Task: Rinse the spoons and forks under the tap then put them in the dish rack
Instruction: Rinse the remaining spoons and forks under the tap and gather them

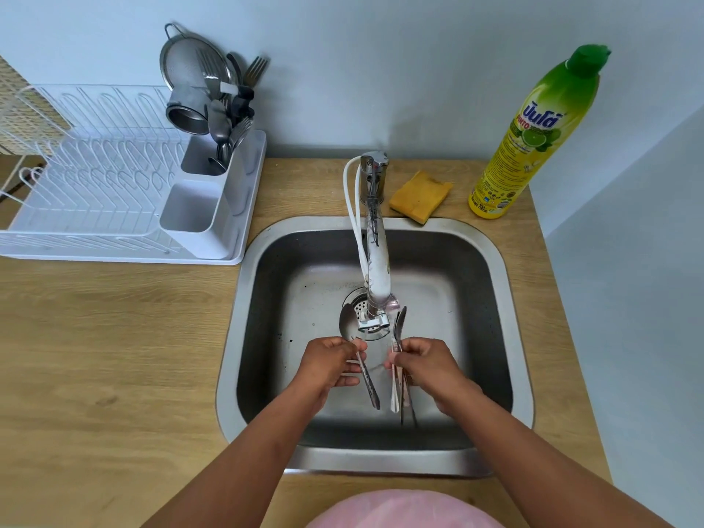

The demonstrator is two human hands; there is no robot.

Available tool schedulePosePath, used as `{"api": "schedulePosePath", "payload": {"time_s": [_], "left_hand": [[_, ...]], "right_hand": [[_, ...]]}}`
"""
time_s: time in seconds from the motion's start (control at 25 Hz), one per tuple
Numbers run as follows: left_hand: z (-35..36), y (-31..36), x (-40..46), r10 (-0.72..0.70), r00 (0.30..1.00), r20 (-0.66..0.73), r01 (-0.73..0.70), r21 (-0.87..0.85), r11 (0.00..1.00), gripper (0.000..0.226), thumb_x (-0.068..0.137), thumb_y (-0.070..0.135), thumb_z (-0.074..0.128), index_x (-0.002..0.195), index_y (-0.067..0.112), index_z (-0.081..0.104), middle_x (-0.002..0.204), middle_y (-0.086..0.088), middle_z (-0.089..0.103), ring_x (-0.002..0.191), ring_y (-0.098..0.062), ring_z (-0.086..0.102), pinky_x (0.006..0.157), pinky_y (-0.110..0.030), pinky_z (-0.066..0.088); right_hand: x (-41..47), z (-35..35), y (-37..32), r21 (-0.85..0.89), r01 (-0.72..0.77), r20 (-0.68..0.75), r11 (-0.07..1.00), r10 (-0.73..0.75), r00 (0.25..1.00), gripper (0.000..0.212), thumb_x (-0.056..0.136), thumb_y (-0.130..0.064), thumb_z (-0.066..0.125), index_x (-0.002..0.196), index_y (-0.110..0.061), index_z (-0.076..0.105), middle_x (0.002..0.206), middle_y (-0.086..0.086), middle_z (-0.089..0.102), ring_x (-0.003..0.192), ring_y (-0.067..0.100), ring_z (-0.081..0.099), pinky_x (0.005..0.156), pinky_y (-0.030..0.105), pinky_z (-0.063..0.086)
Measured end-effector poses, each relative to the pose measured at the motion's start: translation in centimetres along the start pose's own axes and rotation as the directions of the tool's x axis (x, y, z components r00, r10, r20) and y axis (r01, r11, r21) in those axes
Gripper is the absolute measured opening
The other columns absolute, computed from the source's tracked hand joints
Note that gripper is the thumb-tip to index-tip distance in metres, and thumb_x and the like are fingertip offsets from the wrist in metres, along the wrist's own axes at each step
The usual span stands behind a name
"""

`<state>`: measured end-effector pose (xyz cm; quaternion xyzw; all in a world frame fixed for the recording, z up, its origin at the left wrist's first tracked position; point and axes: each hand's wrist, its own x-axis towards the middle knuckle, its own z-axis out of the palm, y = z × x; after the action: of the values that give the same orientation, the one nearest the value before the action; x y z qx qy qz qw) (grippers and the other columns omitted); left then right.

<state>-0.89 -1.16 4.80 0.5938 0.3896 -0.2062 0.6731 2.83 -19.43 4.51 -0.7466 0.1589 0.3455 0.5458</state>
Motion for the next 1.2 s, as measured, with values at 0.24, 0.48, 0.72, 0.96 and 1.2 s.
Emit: {"api": "schedulePosePath", "payload": {"time_s": [0.24,0.48,0.72,0.96,1.2], "left_hand": [[1.1,0.5,-1.4,0.064,0.991,0.118,-0.053,-0.095,0.994,0.016,0.097,0.012,0.059,0.098,0.005,0.074,0.087,-0.015,0.076,0.070,-0.025,0.073,0.065,-0.035,0.062],[0.9,1.2,-2.6,0.211,0.970,0.123,-0.198,-0.107,0.974,0.019,0.094,0.028,0.070,0.106,0.014,0.076,0.090,-0.001,0.081,0.079,-0.016,0.077,0.072,-0.033,0.060],[1.1,1.1,-3.1,0.235,0.969,0.070,-0.223,-0.151,0.963,0.023,0.097,0.025,0.067,0.106,0.005,0.074,0.098,-0.018,0.080,0.083,-0.023,0.075,0.071,-0.034,0.061],[2.2,1.1,-3.1,0.150,0.988,0.024,-0.148,-0.086,0.985,0.026,0.106,0.020,0.050,0.101,0.003,0.070,0.075,-0.011,0.067,0.058,-0.017,0.061,0.051,-0.027,0.052],[2.7,1.1,-3.3,0.141,0.977,0.161,-0.108,-0.199,0.974,0.024,0.103,0.016,0.054,0.098,0.001,0.072,0.071,-0.014,0.066,0.056,-0.021,0.062,0.053,-0.033,0.055]], "right_hand": [[-2.8,1.7,-2.7,-0.243,0.225,0.041,0.943,-0.222,0.974,0.011,0.086,-0.012,0.070,0.085,-0.015,0.080,0.074,-0.001,0.078,0.069,0.012,0.071,0.070,0.026,0.055],[-3.7,1.7,-3.6,-0.480,0.328,0.039,0.814,-0.354,0.935,0.029,0.087,-0.019,0.069,0.059,-0.011,0.064,0.048,-0.001,0.054,0.045,0.008,0.044,0.050,0.023,0.040],[-4.6,1.9,-3.9,-0.327,0.310,0.051,0.893,-0.311,0.949,0.029,0.094,-0.021,0.065,0.073,-0.001,0.062,0.072,0.015,0.075,0.058,0.020,0.076,0.062,0.045,0.063],[-5.4,2.2,-4.2,-0.352,0.345,-0.052,0.870,-0.387,0.921,0.029,0.099,-0.030,0.058,0.082,-0.008,0.066,0.077,0.008,0.072,0.057,0.017,0.071,0.057,0.036,0.059],[-5.0,2.2,-4.1,-0.630,0.350,-0.038,0.693,-0.478,0.877,0.031,0.101,-0.042,0.040,0.094,-0.024,0.065,0.091,0.000,0.072,0.085,0.025,0.066,0.077,0.041,0.053]]}}
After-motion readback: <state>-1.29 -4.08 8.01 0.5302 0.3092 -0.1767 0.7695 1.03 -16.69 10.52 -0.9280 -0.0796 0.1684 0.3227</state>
